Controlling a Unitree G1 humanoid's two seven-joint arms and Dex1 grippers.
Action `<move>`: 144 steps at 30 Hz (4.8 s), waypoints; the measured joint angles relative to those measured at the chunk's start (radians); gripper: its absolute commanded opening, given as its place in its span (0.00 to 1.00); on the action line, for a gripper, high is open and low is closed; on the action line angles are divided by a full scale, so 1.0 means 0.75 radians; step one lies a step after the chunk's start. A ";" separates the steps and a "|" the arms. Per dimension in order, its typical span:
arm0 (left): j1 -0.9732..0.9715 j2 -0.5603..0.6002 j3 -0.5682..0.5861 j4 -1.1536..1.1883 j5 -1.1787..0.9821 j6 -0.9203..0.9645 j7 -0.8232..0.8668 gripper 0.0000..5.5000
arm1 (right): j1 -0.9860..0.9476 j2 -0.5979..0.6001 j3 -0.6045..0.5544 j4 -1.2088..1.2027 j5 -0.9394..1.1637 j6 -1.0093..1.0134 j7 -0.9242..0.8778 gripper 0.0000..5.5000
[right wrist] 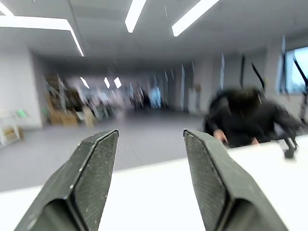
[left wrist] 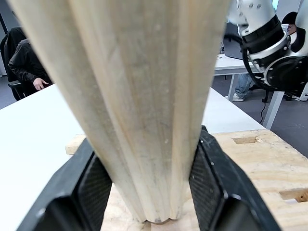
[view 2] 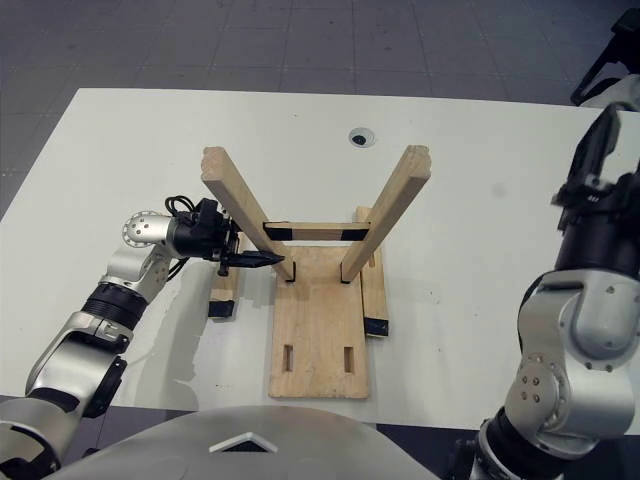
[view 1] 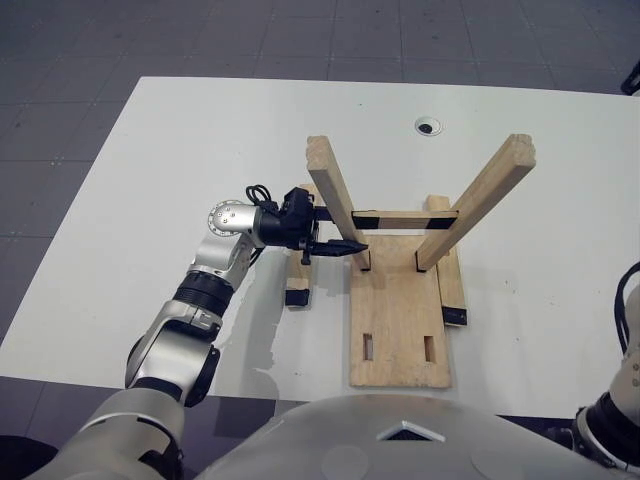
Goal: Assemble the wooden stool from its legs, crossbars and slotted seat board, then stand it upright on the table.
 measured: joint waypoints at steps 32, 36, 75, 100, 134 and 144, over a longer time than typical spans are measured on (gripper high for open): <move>-0.013 0.081 -0.038 -0.022 -0.013 0.027 0.003 0.37 | 0.159 0.116 1.023 -0.050 -0.597 0.032 -0.053 0.45; -0.030 0.080 -0.069 -0.023 -0.013 0.027 0.017 0.37 | 0.187 0.101 0.930 -0.081 -0.555 0.025 0.020 0.45; -0.047 0.199 -0.138 -0.026 -0.071 0.027 0.022 0.37 | 0.148 0.203 1.074 0.004 -0.716 -0.002 0.041 0.45; 0.041 0.238 -0.187 -0.398 -0.070 0.369 0.244 0.37 | -0.174 0.150 0.270 -0.139 -0.304 -0.004 0.197 0.45; 0.320 0.277 0.485 -0.781 -0.055 0.696 0.454 1.00 | -0.145 0.163 0.317 -0.175 -0.287 -0.062 0.215 0.45; 0.150 0.331 0.860 -1.176 -0.264 0.991 0.975 1.00 | -0.089 0.173 0.327 -0.077 -0.311 -0.149 0.226 0.45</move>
